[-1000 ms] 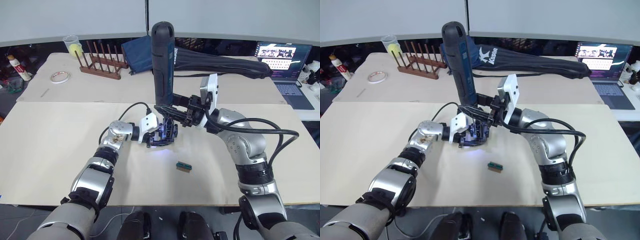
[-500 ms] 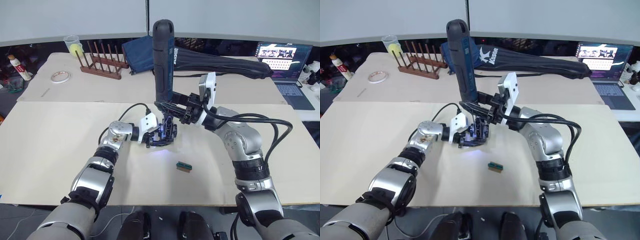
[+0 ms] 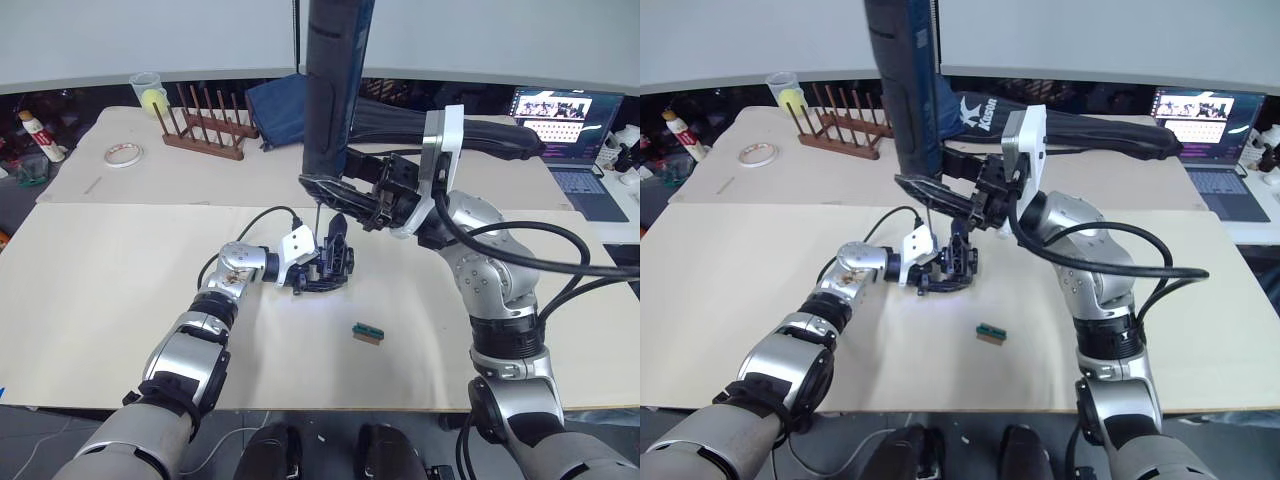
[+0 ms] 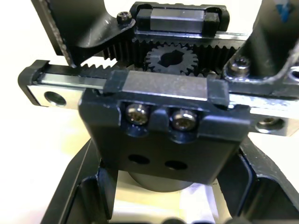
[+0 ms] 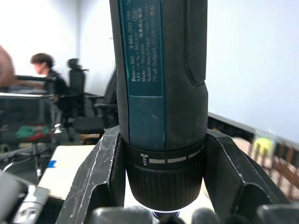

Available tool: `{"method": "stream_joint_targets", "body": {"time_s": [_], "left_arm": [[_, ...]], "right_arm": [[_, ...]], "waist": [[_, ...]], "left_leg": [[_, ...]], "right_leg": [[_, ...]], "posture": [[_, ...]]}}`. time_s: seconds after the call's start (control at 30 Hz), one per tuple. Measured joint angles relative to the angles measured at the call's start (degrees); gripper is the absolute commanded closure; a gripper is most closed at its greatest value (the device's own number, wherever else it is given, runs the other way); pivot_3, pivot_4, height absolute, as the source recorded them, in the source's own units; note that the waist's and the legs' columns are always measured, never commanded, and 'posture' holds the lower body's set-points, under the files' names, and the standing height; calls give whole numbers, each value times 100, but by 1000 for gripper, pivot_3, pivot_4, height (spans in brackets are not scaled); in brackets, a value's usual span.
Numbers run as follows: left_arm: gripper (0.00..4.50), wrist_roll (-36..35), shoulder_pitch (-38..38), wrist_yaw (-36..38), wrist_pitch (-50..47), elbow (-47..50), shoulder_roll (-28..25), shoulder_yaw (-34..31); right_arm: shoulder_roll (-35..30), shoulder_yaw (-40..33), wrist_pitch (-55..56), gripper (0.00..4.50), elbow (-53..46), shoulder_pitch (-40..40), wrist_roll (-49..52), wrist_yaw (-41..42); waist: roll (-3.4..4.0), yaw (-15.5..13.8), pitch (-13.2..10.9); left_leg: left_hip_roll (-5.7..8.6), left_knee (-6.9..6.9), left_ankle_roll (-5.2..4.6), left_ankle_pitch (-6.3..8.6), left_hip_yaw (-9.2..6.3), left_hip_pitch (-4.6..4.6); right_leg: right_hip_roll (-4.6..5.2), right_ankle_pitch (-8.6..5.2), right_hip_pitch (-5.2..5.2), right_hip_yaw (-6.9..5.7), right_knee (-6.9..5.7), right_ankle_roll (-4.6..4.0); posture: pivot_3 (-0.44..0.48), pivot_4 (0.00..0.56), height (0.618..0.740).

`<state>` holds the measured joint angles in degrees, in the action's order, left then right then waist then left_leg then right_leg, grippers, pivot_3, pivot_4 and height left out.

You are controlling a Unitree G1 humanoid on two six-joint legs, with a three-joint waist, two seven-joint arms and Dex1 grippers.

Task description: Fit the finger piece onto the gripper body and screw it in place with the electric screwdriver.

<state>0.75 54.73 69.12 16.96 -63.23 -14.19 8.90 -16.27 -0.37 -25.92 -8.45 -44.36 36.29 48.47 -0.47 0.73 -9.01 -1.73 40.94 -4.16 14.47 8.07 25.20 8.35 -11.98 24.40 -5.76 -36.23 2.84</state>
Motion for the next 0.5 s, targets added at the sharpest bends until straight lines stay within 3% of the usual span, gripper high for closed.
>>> {"method": "stream_joint_targets", "body": {"time_s": [0.1,0.33,0.5], "left_arm": [[17,70,-41,35,-79,-6,-139,4],[0,-98,-444,781,-283,911,-796,-9],[0,-737,-1445,1778,-1176,3135,-1446,32]], "right_arm": [[0,-132,-301,2569,-156,-140,402,-127],[-255,-232,-914,2569,-1052,-64,1261,-172],[-632,-270,-1131,2569,-1585,612,1562,-216]], "waist": [[-1,12,-1],[0,27,-1],[0,-12,-1]], "left_leg": [[-2,-2,1,0,0,2],[-6,-7,2,-1,2,2],[-7,-4,1,0,-2,4]], "right_leg": [[-2,0,4,0,1,0],[-1,0,7,2,3,-1],[2,1,4,2,7,-2]], "posture": [[0,150,730],[0,150,730],[0,150,730]]}}
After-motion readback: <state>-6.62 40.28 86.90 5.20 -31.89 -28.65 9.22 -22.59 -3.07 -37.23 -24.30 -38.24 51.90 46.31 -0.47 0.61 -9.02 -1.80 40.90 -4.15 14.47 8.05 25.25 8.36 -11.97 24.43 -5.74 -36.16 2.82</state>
